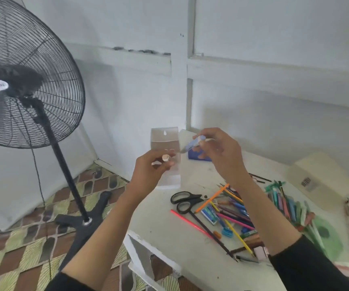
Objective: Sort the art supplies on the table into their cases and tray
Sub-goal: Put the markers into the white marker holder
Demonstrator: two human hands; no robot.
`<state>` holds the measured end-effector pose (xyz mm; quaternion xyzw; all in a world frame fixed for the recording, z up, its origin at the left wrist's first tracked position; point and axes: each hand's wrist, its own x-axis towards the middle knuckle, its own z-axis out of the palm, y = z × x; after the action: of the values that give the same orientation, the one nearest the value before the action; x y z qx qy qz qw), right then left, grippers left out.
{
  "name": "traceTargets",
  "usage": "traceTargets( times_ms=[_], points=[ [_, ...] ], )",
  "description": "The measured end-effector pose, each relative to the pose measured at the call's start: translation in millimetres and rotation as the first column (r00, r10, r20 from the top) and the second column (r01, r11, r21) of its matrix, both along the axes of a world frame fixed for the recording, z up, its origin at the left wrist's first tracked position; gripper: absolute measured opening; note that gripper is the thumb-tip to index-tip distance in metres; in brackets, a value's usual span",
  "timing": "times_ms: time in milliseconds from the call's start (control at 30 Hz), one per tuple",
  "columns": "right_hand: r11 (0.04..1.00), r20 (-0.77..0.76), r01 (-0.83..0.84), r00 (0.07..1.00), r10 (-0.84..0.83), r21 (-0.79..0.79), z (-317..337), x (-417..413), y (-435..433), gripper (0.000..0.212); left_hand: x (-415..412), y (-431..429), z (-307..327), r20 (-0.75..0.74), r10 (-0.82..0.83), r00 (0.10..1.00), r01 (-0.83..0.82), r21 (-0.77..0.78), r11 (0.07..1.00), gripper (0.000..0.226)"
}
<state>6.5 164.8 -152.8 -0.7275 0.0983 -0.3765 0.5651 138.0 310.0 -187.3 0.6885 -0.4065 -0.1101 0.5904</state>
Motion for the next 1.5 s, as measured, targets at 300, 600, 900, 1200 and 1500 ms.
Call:
traceTargets(
  times_ms=[300,600,900,1200,1500],
  points=[
    [0.914,-0.123,-0.069,0.992,0.021,-0.399,-15.7,25.7,3.2,0.014,29.1,0.3,-38.5,0.361,0.193,0.912,-0.235,0.076,0.969,0.022],
    [0.532,-0.436,-0.223,0.843,-0.317,-0.817,-16.9,53.0,-3.3,0.024,47.2,-12.5,-62.2,0.671,0.202,0.714,-0.447,0.215,0.868,0.025],
    [0.219,-0.526,-0.499,0.638,-0.562,-0.839,9.1,85.8,-2.6,0.023,58.5,-26.0,-69.7,0.561,0.068,0.825,-0.368,0.443,0.818,0.021],
    [0.387,-0.621,-0.486,0.619,-0.481,-0.784,7.8,95.8,-11.8,0.025,50.1,-36.5,-66.9,0.575,0.096,0.812,-0.463,0.537,0.705,0.030],
    [0.423,-0.591,-0.417,0.629,-0.505,-0.804,-4.4,88.3,-6.0,0.025,37.0,-26.0,-66.2,0.672,0.100,0.734,-0.541,0.489,0.685,0.045]
  ],
)
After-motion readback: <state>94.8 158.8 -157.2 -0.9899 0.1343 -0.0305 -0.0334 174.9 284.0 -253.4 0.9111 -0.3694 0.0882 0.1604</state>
